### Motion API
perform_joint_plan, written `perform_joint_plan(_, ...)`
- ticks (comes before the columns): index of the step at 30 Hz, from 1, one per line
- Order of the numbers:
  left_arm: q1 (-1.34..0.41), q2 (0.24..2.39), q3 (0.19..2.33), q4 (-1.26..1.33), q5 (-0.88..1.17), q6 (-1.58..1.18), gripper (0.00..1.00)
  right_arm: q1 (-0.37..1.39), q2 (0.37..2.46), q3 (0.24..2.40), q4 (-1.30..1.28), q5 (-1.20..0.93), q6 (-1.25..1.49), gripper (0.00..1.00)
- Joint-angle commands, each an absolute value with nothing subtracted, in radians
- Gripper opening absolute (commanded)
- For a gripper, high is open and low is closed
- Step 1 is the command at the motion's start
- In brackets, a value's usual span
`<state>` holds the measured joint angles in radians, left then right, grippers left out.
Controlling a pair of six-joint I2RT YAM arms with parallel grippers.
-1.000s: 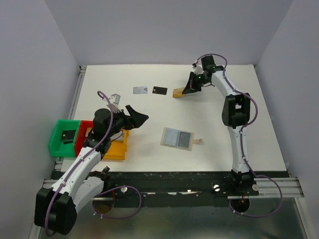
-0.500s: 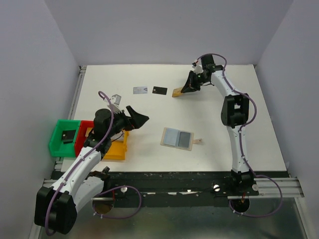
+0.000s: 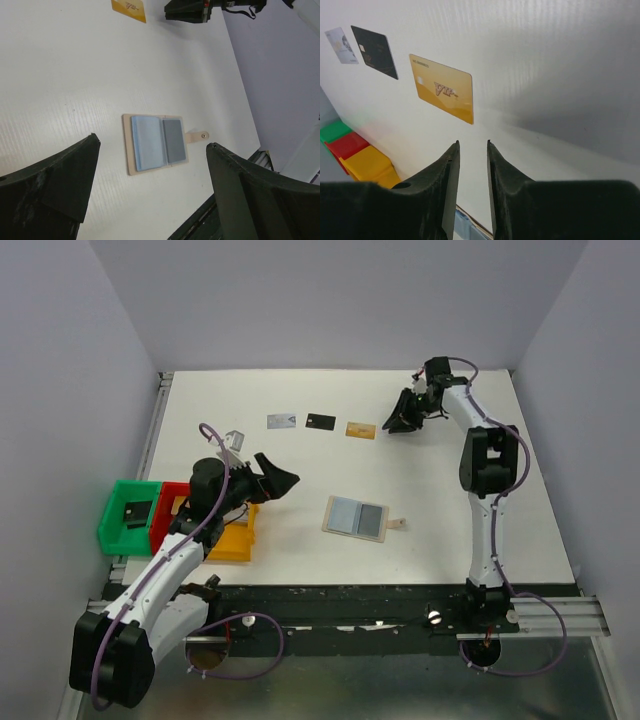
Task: Take the credit cards out of the card holder
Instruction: Place the credit card at the center of the board, then remove the credit card from the card holder.
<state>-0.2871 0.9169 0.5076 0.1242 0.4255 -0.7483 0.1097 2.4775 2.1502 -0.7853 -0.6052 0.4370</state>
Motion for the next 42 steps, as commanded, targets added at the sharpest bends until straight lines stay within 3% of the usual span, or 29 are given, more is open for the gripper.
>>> perform_joint_plan(1, -0.281, 0.907, 0.517, 0.042, 0.324, -0.730, 0.99, 0.107, 2.223, 2.033, -0.721, -0.456, 0.407, 0.36)
perform_joint_plan(3, -0.282, 0.913, 0.534, -0.021, 0.264, -0.709, 0.99, 0.136, 2.089, 1.913, -0.684, -0.338, 0.376, 0.37)
perform_joint_plan(7, -0.304, 0.936, 0.594, -0.153, 0.125, -0.651, 0.99, 0.296, 1.766, 1.592, -0.554, 0.163, 0.292, 0.38)
perform_joint_plan(9, -0.331, 0.931, 0.618, -0.193, 0.057, -0.628, 0.99, 0.376, 1.618, 1.382, -0.422, 0.273, 0.275, 0.40)
perform_joint_plan(10, -0.347, 0.928, 0.630, -0.213, 0.016, -0.615, 0.99, 0.400, 1.542, 1.293, -0.352, 0.275, 0.299, 0.45)
perform_joint_plan(12, -0.373, 0.930, 0.650, -0.230, -0.015, -0.597, 0.99, 0.402, 1.429, 1.125, -0.263, 0.206, 0.427, 0.73)
perform_joint_plan(14, -0.379, 0.934, 0.650, -0.221, -0.002, -0.627, 0.99, 0.402, 1.356, 1.028, -0.253, 0.115, 0.471, 0.82)
perform_joint_plan(16, -0.380, 0.943, 0.643, -0.203, 0.029, -0.681, 0.99, 0.402, 1.306, 0.967, -0.287, 0.051, 0.483, 0.84)
perform_joint_plan(21, -0.385, 0.975, 0.595, -0.089, 0.089, -0.834, 0.99, 0.410, 1.177, 0.772, -0.287, 0.060, 0.538, 1.00)
perform_joint_plan(27, -0.524, 1.089, 0.712, -0.162, 0.032, -0.784, 0.99, 0.414, 1.175, 0.617, -0.281, 0.006, 0.587, 0.95)
perform_joint_plan(36, -0.637, 1.249, 0.795, -0.170, 0.078, -0.729, 0.96, 0.417, 1.223, 0.539, -0.184, -0.132, 0.624, 0.69)
perform_joint_plan(42, -0.672, 1.293, 0.801, -0.141, 0.115, -0.667, 0.86, 0.419, 1.278, 0.535, -0.158, -0.170, 0.630, 0.52)
